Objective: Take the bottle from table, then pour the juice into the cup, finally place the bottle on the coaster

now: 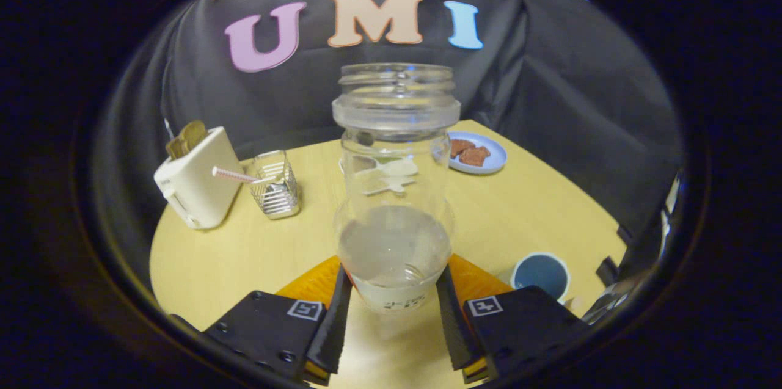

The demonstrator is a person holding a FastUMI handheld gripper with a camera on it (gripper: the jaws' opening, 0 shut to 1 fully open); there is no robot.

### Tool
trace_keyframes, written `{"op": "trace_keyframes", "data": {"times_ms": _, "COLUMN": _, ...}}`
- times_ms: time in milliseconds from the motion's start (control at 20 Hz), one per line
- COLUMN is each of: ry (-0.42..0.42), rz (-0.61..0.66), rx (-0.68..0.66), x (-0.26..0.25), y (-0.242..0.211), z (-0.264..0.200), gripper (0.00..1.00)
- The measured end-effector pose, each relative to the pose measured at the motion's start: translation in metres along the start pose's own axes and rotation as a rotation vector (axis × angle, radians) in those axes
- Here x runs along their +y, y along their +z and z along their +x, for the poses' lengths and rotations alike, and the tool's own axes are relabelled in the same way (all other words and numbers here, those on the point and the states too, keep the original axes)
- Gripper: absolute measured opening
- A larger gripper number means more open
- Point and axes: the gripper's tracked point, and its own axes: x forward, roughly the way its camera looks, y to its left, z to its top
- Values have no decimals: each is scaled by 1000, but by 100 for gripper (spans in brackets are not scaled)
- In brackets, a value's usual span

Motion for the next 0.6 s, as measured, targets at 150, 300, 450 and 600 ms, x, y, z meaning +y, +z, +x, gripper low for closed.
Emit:
{"op": "trace_keyframes", "data": {"times_ms": 150, "ry": 1, "rz": -71, "rx": -44, "x": 9, "y": 7, "z": 10, "gripper": 71}}
{"op": "trace_keyframes", "data": {"times_ms": 300, "ry": 11, "rz": -78, "rx": -83, "x": 17, "y": 13, "z": 26, "gripper": 71}}
{"op": "trace_keyframes", "data": {"times_ms": 450, "ry": 10, "rz": -105, "rx": -93, "x": 19, "y": 10, "z": 42, "gripper": 72}}
{"op": "trace_keyframes", "data": {"times_ms": 600, "ry": 8, "rz": -142, "rx": -85, "x": 21, "y": 2, "z": 58, "gripper": 72}}
